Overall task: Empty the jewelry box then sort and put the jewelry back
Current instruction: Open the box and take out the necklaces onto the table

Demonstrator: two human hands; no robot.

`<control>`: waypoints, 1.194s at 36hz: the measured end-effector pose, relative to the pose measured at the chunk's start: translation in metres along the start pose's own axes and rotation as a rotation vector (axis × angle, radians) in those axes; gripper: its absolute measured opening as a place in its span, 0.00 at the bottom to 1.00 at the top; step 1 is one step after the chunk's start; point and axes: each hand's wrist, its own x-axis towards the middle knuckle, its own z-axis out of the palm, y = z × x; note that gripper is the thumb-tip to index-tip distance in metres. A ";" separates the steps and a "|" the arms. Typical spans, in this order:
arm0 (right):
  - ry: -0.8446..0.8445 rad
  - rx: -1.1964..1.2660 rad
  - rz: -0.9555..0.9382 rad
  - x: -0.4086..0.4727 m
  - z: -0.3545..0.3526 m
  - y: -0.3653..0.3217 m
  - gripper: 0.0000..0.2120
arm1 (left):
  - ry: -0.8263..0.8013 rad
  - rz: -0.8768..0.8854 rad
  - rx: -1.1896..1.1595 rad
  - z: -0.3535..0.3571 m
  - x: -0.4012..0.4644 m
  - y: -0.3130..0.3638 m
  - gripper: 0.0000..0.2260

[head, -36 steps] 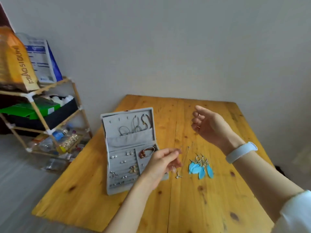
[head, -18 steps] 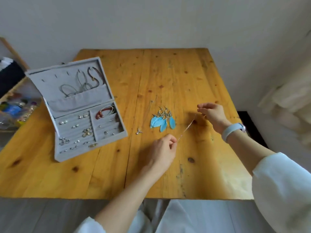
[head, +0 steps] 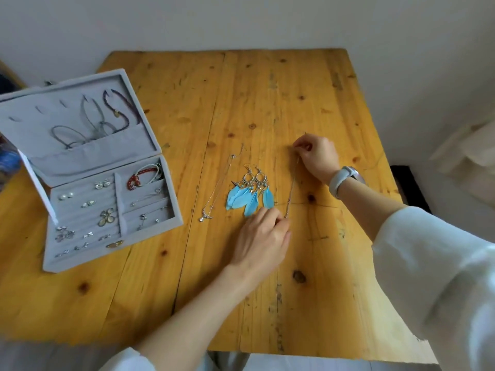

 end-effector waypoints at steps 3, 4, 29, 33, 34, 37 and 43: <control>-0.006 -0.109 -0.082 0.003 0.005 0.003 0.09 | -0.035 0.033 0.045 0.002 -0.004 -0.005 0.13; -0.005 -0.135 -0.105 0.003 0.006 0.004 0.09 | -0.054 0.034 0.055 0.002 -0.006 -0.006 0.15; -0.189 0.089 -0.397 -0.056 0.037 -0.147 0.14 | 0.239 -0.120 0.287 -0.120 -0.004 -0.131 0.15; -0.189 0.099 -0.438 -0.046 0.067 -0.196 0.14 | 0.292 -0.231 0.435 -0.164 -0.014 -0.178 0.17; -0.182 0.098 -0.448 -0.044 0.075 -0.208 0.14 | 0.304 -0.263 0.478 -0.174 -0.016 -0.189 0.18; -0.159 0.130 -0.465 -0.038 0.095 -0.244 0.13 | 0.321 -0.357 0.593 -0.203 -0.018 -0.219 0.22; -0.038 0.070 -0.400 -0.024 0.129 -0.297 0.13 | 0.289 -0.565 0.590 -0.231 -0.015 -0.261 0.31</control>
